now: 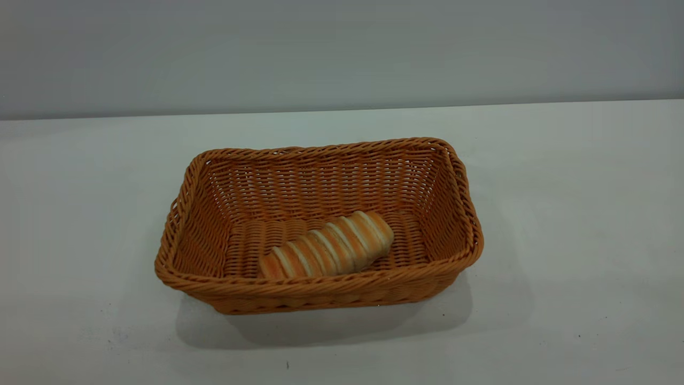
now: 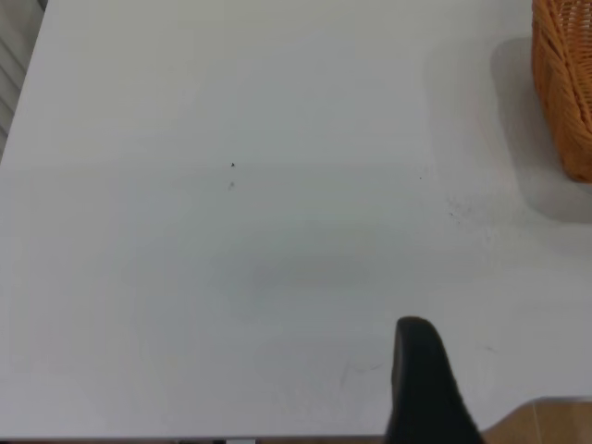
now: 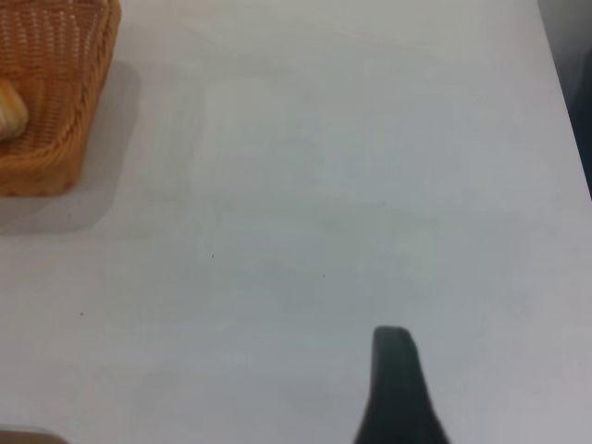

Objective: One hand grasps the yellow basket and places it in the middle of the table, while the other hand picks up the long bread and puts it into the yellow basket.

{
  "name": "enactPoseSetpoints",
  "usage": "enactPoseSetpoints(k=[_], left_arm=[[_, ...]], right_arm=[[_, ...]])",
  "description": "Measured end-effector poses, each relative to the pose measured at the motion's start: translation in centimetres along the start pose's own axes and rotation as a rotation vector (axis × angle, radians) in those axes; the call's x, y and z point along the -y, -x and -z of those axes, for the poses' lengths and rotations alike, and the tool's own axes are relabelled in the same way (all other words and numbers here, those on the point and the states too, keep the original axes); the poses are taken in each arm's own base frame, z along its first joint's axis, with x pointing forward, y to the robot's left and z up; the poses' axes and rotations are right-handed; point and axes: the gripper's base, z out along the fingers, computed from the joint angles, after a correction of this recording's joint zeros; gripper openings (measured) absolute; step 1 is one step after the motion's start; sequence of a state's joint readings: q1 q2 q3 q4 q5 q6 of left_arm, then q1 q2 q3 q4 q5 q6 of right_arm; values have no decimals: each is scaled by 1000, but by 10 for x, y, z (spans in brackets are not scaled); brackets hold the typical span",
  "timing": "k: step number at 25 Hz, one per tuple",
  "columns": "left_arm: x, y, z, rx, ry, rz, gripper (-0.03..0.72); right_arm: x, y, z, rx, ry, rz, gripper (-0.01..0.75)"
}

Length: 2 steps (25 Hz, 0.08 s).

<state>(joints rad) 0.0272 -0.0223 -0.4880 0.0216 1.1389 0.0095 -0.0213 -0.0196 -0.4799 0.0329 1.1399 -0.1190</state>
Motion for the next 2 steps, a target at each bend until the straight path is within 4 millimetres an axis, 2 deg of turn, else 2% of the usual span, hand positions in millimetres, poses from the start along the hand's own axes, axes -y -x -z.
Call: enactPoseSetpoints(k=[2], left_arm=[[0, 0, 0, 0, 0, 0, 489]], right_arm=[[0, 0, 0, 0, 0, 0, 560]])
